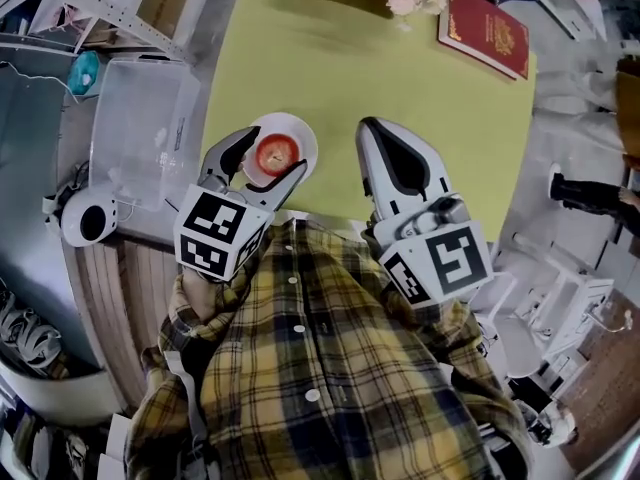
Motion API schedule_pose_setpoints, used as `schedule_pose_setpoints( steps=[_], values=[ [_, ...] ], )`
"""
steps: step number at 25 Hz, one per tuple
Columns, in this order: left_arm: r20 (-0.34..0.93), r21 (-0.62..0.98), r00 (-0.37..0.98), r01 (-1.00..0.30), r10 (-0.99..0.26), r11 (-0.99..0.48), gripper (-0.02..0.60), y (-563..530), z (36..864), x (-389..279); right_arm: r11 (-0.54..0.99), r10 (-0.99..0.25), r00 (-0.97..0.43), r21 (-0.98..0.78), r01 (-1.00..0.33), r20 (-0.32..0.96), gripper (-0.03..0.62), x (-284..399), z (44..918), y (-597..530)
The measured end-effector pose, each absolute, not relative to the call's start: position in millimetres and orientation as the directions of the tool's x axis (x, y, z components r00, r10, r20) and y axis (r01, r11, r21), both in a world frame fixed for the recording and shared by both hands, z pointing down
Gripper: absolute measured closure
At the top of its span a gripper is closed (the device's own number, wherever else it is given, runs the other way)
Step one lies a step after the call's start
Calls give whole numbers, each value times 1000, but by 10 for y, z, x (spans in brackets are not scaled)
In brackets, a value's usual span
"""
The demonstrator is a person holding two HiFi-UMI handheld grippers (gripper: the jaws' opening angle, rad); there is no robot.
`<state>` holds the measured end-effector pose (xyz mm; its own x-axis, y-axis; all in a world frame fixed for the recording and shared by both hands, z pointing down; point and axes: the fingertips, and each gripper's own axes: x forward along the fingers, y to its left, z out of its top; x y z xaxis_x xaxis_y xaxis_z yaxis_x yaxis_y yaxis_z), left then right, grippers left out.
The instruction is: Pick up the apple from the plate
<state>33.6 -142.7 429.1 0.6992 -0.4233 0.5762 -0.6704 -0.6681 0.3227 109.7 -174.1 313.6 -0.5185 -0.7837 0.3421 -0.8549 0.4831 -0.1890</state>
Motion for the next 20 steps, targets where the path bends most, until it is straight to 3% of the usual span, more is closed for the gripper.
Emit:
schedule_pose_setpoints(
  steps=[20],
  values=[
    [675,316,619,-735,-402,-600,215,-1234,5150,282,460,-747,-518,-238,-855,416,597,1234,3578,-1611]
  ],
)
